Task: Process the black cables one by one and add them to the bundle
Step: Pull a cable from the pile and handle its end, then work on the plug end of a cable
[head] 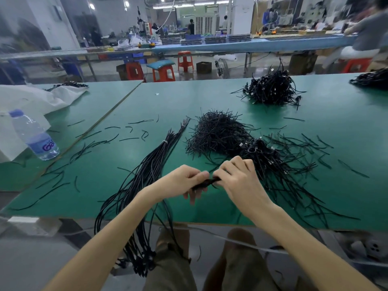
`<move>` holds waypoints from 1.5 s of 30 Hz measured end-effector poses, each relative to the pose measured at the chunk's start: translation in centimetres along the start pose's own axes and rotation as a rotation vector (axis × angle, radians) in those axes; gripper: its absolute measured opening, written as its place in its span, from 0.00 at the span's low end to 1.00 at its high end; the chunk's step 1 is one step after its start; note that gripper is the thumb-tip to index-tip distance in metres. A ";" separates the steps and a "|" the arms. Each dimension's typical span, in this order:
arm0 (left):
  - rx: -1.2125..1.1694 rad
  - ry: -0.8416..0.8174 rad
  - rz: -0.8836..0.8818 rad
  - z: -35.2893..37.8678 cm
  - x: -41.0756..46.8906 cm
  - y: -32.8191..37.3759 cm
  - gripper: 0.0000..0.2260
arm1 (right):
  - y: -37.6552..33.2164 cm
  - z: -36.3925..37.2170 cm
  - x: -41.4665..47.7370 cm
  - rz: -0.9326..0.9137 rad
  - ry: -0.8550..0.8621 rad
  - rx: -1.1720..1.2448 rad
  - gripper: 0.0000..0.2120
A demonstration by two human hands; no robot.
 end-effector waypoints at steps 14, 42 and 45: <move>0.805 0.286 -0.721 -4.7 -2.1 -8.1 0.21 | 11.9 -1.3 0.6 0.880 -0.078 0.148 0.15; 0.126 0.273 -0.178 -1.7 2.3 -6.2 0.08 | -1.7 5.3 2.1 0.292 -0.262 0.568 0.24; -0.075 0.346 -0.099 -0.3 1.9 -7.9 0.10 | -3.2 7.4 2.7 0.276 -0.317 0.633 0.29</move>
Point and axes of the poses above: each hand's wrist, its own x-axis towards the middle knuckle, its own z-axis out of the palm, y = z × x, the point moved 2 cm from there along x, towards the middle knuckle, and after that the axes turned 5 degrees about x, right-handed, at the moved point
